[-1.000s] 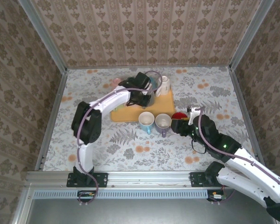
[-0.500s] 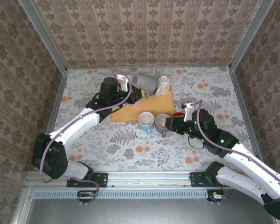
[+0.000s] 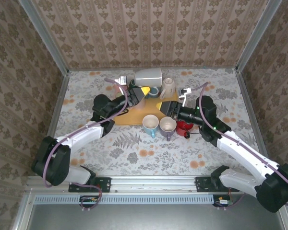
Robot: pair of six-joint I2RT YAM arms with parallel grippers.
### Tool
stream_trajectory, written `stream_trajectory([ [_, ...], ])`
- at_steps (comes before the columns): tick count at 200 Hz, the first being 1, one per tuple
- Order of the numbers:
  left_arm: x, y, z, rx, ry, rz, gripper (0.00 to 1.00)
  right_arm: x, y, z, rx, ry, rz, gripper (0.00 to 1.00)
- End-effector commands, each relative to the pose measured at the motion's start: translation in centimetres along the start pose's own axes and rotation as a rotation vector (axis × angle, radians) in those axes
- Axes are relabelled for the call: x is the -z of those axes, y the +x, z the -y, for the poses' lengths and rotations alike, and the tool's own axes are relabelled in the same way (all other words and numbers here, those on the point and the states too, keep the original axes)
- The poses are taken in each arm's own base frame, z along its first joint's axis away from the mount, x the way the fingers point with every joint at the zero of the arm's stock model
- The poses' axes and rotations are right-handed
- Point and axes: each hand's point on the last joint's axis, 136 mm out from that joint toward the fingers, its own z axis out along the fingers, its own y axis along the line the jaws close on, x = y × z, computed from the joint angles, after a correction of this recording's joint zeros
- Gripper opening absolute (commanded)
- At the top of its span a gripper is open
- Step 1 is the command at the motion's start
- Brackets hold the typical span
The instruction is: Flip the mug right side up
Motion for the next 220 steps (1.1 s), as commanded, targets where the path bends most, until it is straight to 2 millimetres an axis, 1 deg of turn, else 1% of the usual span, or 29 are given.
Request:
stream_trajectory([
  [1, 0.8, -0.2, 6.3, -0.089, 0.203, 0.013, 0.0, 0.1, -2.0, -4.6, 0.023, -0.162, 0.032, 0.68],
  [23, 1.2, 0.1, 6.2, -0.085, 0.194, 0.011, 0.0, -0.5, -2.6, -6.0, 0.008, -0.234, 0.021, 0.66],
  [47, 1.5, 0.5, 6.8, -0.083, 0.204, 0.004, 0.0, -0.6, -3.1, -5.7, 0.004, -0.214, 0.049, 0.64],
  [67, 1.5, 1.1, 7.3, -0.088, 0.213, -0.008, 0.0, -0.8, -3.6, -5.8, 0.007, -0.213, 0.064, 0.62],
  [83, 1.4, 1.8, 7.6, -0.099, 0.206, -0.028, 0.0, -0.9, -4.1, -5.9, -0.002, -0.218, 0.086, 0.57],
  [104, 1.4, 2.6, 7.9, -0.121, 0.192, -0.042, 0.0, -1.2, -4.6, -5.9, -0.019, -0.233, 0.111, 0.49],
  [118, 1.4, 3.0, 7.9, -0.128, 0.183, -0.043, 0.0, -1.3, -4.9, -6.0, -0.027, -0.244, 0.127, 0.41],
  [129, 1.3, 3.4, 8.0, -0.132, 0.18, -0.048, 0.0, -1.3, -5.2, -6.2, -0.033, -0.256, 0.145, 0.35],
  [145, 1.0, 3.9, 7.9, -0.134, 0.175, -0.058, 0.0, -1.3, -5.5, -6.7, -0.039, -0.283, 0.164, 0.29],
  [155, 0.8, 4.3, 7.8, -0.135, 0.174, -0.068, 0.0, -1.4, -5.5, -7.0, -0.042, -0.296, 0.17, 0.25],
  [171, 0.6, 4.7, 7.6, -0.136, 0.17, -0.077, 0.0, -1.7, -5.4, -7.4, -0.04, -0.306, 0.165, 0.16],
  [196, 0.6, 4.9, 7.1, -0.135, 0.149, -0.083, 0.0, -1.6, -5.1, -7.3, -0.04, -0.301, 0.167, 0.0],
  [203, 0.7, 5.0, 6.7, -0.137, 0.13, -0.087, 0.0, -1.4, -5.0, -7.2, -0.038, -0.296, 0.172, 0.0],
  [211, 0.8, 5.2, 6.0, -0.135, 0.095, -0.1, 0.08, -1.2, -4.9, -7.0, -0.03, -0.283, 0.176, 0.0],
  [215, 0.9, 5.3, 5.6, -0.135, 0.076, -0.104, 0.15, -1.1, -4.8, -6.9, -0.028, -0.275, 0.178, 0.0],
  [220, 1.1, 5.5, 5.2, -0.138, 0.059, -0.111, 0.27, -0.9, -4.7, -6.7, -0.022, -0.262, 0.179, 0.0],
])
